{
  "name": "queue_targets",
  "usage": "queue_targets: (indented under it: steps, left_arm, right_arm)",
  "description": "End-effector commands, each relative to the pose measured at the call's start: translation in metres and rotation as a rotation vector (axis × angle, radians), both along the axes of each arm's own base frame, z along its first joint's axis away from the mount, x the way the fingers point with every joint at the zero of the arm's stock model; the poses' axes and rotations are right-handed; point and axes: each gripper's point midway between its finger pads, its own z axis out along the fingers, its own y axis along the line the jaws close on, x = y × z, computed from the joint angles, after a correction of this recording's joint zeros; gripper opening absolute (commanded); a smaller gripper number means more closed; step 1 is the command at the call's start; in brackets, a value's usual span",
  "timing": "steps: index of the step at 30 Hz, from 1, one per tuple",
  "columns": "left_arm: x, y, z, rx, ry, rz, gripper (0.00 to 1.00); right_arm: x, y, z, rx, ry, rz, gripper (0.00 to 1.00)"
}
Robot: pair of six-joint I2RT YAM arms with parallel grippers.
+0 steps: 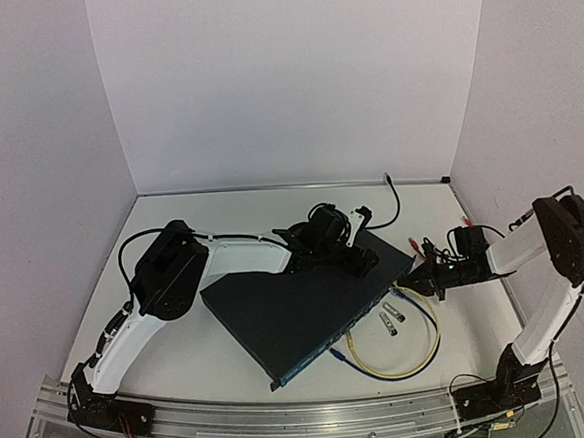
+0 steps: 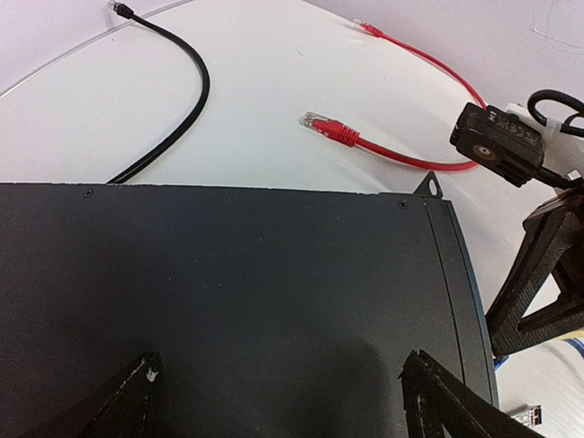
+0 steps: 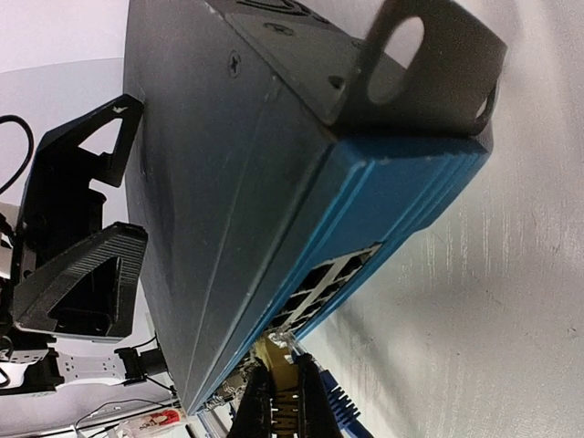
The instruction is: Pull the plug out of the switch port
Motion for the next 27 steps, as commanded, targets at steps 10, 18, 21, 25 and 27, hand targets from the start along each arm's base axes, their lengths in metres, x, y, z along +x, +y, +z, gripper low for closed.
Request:
queue_targets:
  steps: [10, 18, 21, 25, 27]
  left_arm:
    - [-0.021, 0.063, -0.122, 0.304, 0.256, 0.077, 0.91]
    - [-0.019, 0.062, -0.123, 0.307, 0.245, 0.072, 0.91]
    - [-0.019, 0.06, -0.121, 0.302, 0.242, 0.07, 0.91]
    - [-0.019, 0.061, -0.12, 0.301, 0.241, 0.068, 0.91]
    - [-0.02, 0.061, -0.118, 0.297, 0.237, 0.065, 0.91]
  right_arm:
    - [-0.008, -0.01, -0.026, -0.058, 0.148, 0.024, 0.34]
    - [0.002, 0.005, 0.002, 0.068, 0.072, 0.082, 0.34]
    - [0.001, 0.008, 0.009, 0.099, 0.058, 0.093, 0.35]
    - [0.003, 0.01, 0.015, 0.12, 0.04, 0.097, 0.38]
    - [0.006, 0.009, 0.014, 0.114, 0.04, 0.087, 0.37]
